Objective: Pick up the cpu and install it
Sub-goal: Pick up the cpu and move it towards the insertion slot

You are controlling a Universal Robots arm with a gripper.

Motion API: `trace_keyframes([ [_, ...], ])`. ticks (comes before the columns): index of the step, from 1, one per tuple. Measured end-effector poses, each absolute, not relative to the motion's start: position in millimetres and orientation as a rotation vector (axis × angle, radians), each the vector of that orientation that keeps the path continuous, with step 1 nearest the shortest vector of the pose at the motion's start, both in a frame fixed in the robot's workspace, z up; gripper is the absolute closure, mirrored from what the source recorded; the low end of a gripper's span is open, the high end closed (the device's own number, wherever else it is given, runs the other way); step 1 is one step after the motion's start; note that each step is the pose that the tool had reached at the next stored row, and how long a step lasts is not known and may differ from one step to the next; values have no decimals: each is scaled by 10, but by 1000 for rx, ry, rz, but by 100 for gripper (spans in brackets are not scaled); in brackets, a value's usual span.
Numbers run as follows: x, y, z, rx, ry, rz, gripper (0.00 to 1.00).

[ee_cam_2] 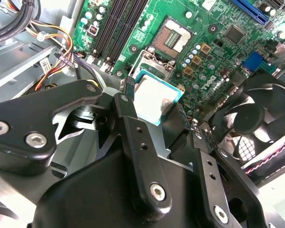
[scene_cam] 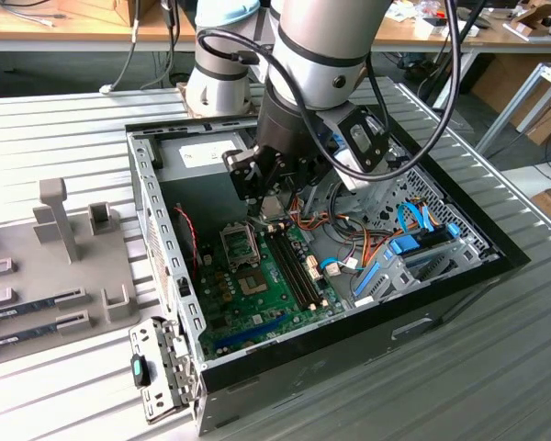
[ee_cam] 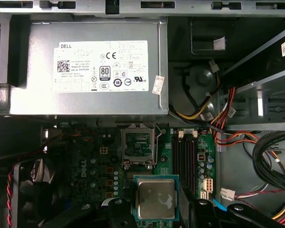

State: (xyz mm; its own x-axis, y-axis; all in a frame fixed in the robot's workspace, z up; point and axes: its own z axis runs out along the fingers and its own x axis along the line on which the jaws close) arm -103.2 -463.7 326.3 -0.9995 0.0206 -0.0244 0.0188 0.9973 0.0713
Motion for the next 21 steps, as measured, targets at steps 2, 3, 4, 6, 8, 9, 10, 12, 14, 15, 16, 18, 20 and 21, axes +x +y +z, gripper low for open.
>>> trace_keyframes([
  [2, -1032, -4637, 3260, 31, 3114, 111, 53],
  [3, -1032, -4637, 3256, 31, 3114, 111, 53],
  [4, -1032, -4637, 3255, 31, 3114, 111, 53],
  [6, -1032, -4638, 3242, 31, 3114, 111, 53],
  [8, -1032, -4638, 3240, 31, 3114, 111, 53],
  [9, -1032, -4638, 3238, 31, 3114, 111, 53],
  [10, -1032, -4638, 3236, 31, 3114, 111, 53],
  [12, -1032, -4638, 3234, 31, 3114, 111, 53],
  [14, -1032, -4638, 3231, 31, 3114, 111, 53],
  [15, -1032, -4638, 3229, 31, 3114, 111, 53],
  [16, -1032, -4638, 3227, 31, 3114, 111, 53],
  [18, -1032, -4638, 3222, 31, 3114, 111, 53],
  [20, -1032, -4638, 3218, 31, 3114, 111, 53],
  [21, -1032, -4639, 3217, 31, 3114, 111, 53],
])
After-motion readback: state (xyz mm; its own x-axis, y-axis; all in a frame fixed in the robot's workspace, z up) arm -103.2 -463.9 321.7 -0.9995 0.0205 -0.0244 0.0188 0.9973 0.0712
